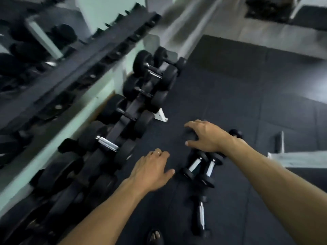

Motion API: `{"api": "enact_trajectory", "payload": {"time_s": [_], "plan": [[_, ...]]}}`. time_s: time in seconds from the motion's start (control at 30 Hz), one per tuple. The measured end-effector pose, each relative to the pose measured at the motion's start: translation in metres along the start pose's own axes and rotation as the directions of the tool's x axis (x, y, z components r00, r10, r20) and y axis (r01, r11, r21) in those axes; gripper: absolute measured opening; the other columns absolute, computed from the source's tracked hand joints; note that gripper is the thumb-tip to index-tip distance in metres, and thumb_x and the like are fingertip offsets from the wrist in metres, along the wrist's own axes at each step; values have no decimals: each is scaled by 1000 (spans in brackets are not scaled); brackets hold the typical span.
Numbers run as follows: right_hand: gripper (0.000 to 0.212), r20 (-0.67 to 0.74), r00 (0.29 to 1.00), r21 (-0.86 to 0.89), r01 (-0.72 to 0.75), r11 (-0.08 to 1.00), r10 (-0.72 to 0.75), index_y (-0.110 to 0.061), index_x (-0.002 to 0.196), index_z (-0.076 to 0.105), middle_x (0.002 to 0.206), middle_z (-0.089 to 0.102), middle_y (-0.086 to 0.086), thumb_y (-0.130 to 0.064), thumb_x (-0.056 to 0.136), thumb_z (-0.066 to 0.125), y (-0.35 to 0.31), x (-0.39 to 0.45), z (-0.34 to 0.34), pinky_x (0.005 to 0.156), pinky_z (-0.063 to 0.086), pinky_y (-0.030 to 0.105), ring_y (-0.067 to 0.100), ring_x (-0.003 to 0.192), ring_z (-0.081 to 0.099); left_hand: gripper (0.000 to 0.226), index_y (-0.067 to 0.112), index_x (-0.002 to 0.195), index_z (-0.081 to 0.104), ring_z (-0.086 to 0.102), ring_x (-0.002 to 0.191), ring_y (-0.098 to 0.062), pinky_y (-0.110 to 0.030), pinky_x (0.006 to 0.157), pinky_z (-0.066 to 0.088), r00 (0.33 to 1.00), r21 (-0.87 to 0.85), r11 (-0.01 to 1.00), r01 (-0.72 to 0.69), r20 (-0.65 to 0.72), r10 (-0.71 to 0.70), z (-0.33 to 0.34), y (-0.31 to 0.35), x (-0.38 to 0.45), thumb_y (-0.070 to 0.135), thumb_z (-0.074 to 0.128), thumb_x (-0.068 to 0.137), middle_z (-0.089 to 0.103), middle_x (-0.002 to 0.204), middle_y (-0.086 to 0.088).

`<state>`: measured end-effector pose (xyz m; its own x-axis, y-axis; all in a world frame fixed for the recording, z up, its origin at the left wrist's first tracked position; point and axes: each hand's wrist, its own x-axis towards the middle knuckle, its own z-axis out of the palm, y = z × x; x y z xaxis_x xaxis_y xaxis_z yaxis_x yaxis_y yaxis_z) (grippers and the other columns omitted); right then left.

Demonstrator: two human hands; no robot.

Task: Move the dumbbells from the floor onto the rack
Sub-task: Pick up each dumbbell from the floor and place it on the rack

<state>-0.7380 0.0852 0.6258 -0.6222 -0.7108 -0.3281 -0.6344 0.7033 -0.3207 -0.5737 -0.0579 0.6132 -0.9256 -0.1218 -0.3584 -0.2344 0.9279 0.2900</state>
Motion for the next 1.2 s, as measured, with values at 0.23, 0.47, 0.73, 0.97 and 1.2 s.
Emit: {"api": "enact_trajectory", "payload": {"time_s": [0.23, 0.47, 0.73, 0.97, 1.2], "plan": [[60, 86, 974, 51, -213, 976, 208, -19, 135, 46, 120, 57, 7, -43, 83, 65, 99, -23, 104, 93, 47, 40, 29, 112, 57, 53, 20, 138, 44, 50, 120, -21, -38, 97, 44, 970, -66, 992, -111, 210, 123, 111, 36, 58, 49, 51, 94, 48, 131, -1], [62, 236, 926, 118, -330, 937, 296, -19, 138, 44, 131, 54, 7, -40, 84, 66, 191, -33, 260, 97, 46, 40, 29, 119, 54, 53, 21, 137, 45, 53, 118, -19, -36, 94, 47, 925, -134, 989, -57, 365, 103, 279, 52, 97, 50, 52, 93, 50, 129, 2], [70, 301, 913, 168, -337, 926, 277, -19, 143, 38, 136, 53, 7, -42, 84, 66, 284, -7, 459, 97, 46, 39, 28, 121, 54, 53, 22, 136, 46, 54, 119, -23, -35, 95, 44, 882, -202, 965, 165, 468, -53, 507, 41, 151, 49, 57, 91, 51, 130, -2], [80, 287, 929, 224, -303, 926, 234, -24, 140, 42, 131, 53, 4, -42, 72, 79, 319, 33, 582, 94, 49, 41, 26, 117, 54, 63, 19, 140, 34, 50, 127, -25, -39, 103, 43, 862, -295, 903, 312, 487, -139, 650, 27, 180, 42, 62, 89, 47, 139, -7], [54, 254, 953, 304, -240, 922, 164, -21, 117, 61, 109, 64, 4, -31, 69, 82, 328, 52, 633, 85, 52, 40, 25, 101, 62, 71, 20, 135, 38, 56, 119, -23, -31, 96, 45, 851, -440, 803, 402, 504, -149, 707, 29, 183, 37, 75, 77, 57, 131, -5]]}}
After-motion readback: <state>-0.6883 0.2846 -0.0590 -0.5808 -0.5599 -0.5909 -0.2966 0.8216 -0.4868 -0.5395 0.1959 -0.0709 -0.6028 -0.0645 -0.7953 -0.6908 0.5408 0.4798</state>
